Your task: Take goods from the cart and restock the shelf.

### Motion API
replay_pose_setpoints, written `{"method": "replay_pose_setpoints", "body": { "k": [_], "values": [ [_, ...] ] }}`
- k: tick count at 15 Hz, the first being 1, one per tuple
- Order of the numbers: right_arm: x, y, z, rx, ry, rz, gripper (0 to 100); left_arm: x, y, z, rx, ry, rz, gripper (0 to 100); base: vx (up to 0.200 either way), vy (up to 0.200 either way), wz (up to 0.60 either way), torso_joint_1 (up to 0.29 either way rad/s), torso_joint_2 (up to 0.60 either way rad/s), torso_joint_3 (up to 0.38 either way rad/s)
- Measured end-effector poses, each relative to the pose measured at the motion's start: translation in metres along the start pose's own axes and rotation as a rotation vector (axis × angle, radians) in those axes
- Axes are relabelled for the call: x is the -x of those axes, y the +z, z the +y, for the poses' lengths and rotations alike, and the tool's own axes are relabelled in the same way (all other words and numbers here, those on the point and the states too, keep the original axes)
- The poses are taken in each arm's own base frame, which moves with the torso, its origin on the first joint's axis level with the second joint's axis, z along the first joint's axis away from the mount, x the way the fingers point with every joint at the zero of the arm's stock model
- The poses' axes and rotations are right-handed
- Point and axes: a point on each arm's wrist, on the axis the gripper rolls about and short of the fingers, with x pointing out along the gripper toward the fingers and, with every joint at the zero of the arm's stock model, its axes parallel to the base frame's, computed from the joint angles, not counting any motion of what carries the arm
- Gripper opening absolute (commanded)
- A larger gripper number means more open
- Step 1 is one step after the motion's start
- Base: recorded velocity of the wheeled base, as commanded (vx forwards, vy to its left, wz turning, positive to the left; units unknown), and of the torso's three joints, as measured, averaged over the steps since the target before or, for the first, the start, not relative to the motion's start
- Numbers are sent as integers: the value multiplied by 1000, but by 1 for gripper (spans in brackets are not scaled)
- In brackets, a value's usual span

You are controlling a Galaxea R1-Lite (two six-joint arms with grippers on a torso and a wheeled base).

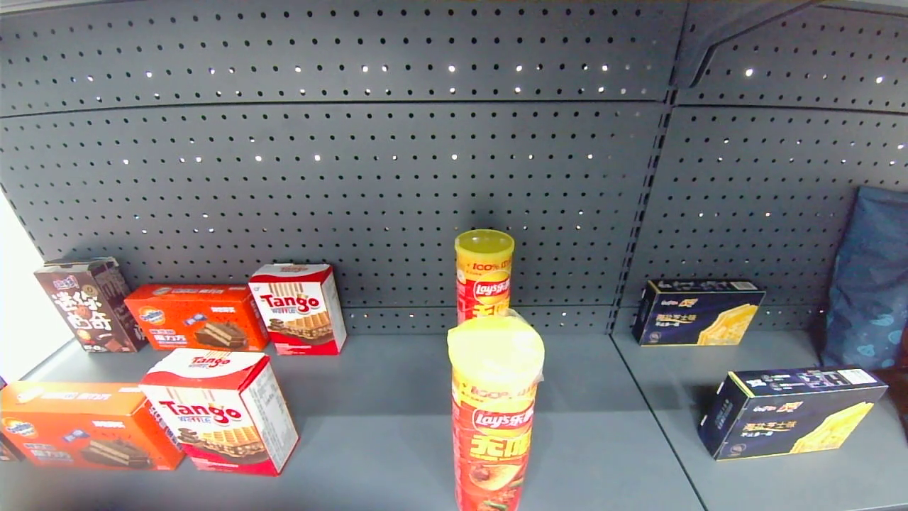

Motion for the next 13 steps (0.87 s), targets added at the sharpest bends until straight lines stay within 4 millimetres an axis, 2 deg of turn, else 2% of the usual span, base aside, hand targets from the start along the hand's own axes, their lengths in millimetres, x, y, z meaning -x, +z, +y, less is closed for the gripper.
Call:
{"method": "replay_pose_setpoints", "body": {
  "k": [13],
  "values": [
    [0, 0, 0, 2, 0, 0, 100, 0, 0, 0, 2, 6, 0, 100, 0, 0, 0, 0, 0, 0]
  ]
}}
